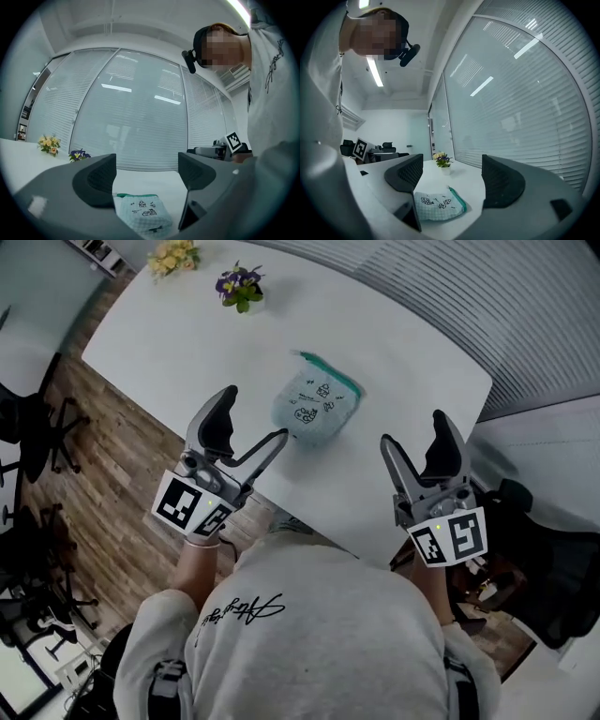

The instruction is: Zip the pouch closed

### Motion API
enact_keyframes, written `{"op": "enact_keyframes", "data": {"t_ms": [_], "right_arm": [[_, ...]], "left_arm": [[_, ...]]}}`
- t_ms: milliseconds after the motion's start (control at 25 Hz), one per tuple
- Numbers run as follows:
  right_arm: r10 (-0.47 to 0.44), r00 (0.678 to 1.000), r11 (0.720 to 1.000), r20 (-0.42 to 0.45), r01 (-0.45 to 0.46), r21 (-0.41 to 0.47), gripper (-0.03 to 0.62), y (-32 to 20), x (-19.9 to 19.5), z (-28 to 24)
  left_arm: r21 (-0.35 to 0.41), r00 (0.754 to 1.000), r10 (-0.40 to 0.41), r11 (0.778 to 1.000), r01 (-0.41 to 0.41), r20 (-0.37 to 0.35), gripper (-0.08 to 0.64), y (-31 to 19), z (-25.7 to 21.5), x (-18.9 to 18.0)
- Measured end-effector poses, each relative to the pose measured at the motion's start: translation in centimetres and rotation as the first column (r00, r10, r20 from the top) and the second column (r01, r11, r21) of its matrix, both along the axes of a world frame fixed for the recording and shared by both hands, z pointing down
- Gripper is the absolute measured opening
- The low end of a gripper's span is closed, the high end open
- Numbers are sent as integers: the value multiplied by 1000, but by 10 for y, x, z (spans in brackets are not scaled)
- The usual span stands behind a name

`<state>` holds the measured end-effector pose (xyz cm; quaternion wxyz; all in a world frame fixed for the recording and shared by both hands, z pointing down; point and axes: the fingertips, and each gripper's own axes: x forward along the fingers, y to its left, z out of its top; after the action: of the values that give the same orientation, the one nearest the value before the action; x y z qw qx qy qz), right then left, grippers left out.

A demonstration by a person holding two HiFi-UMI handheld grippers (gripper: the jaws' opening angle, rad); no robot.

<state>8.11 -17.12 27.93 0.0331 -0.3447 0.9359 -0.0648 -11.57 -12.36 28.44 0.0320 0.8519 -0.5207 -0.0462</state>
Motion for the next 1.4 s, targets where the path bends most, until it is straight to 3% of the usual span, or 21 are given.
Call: {"op": "enact_keyframes", "data": {"t_ms": [280, 560, 760, 1120, 1240, 1400], "right_arm": [[88, 996, 996, -26, -89, -30, 373, -3, -5, 14], [114, 992, 992, -59, -117, -51, 363, -8, -14, 27], [97, 982, 989, -165, -114, -99, 339, -29, -31, 67], [49, 921, 970, -386, -137, -202, 318, -68, -60, 151], [26, 905, 960, -424, -141, -241, 311, -76, -67, 170], [19, 907, 942, -420, -157, -298, 297, -86, -73, 189]], "left_arm": [[-32, 994, 99, 995, -98, 50, 333, -42, 32, -19], [-79, 981, 174, 983, -167, 86, 331, -79, 57, -27], [-85, 978, 199, 977, -194, 57, 331, -87, 62, -26], [-99, 973, 227, 970, -222, 37, 331, -82, 70, -29], [-98, 972, 232, 969, -228, 32, 331, -80, 70, -29], [-103, 969, 243, 966, -239, 31, 331, -78, 74, -27]]}}
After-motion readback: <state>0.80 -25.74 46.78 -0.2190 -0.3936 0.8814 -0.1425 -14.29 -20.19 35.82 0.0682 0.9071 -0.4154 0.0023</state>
